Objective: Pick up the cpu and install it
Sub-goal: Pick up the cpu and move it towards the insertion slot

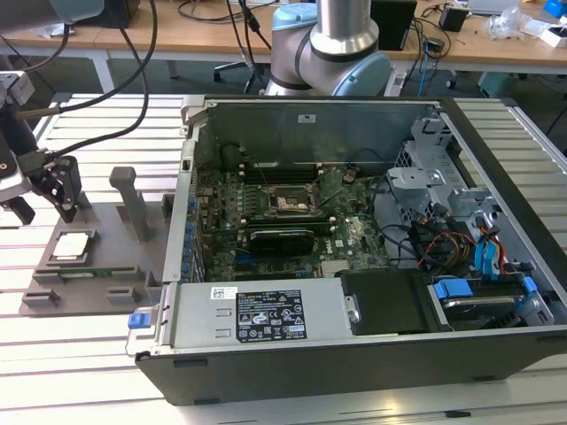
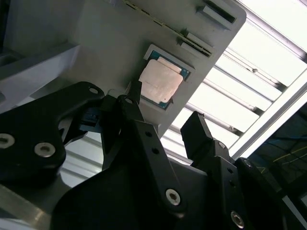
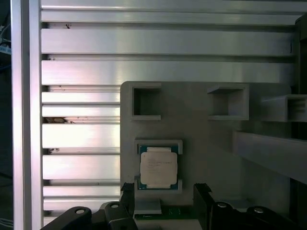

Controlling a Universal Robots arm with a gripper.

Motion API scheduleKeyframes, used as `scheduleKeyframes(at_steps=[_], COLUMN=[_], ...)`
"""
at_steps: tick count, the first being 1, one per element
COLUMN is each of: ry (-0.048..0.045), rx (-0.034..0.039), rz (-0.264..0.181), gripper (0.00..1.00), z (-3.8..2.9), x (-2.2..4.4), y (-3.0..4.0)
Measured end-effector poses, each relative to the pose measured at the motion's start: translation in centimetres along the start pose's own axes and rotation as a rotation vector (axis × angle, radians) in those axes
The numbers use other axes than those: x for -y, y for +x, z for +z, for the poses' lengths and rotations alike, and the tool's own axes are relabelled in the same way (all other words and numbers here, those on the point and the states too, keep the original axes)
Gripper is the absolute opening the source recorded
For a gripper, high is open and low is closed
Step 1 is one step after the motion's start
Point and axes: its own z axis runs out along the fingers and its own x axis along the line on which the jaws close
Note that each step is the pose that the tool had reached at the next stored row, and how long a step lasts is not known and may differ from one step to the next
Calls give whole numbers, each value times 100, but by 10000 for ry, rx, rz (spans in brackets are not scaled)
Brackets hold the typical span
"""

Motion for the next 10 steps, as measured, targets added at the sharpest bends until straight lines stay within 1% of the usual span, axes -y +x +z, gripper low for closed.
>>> scheduleKeyframes(at_steps=[10], ry=[0], rx=[-1], rz=[0], gripper=[61], z=[70], x=[-1], y=[2])
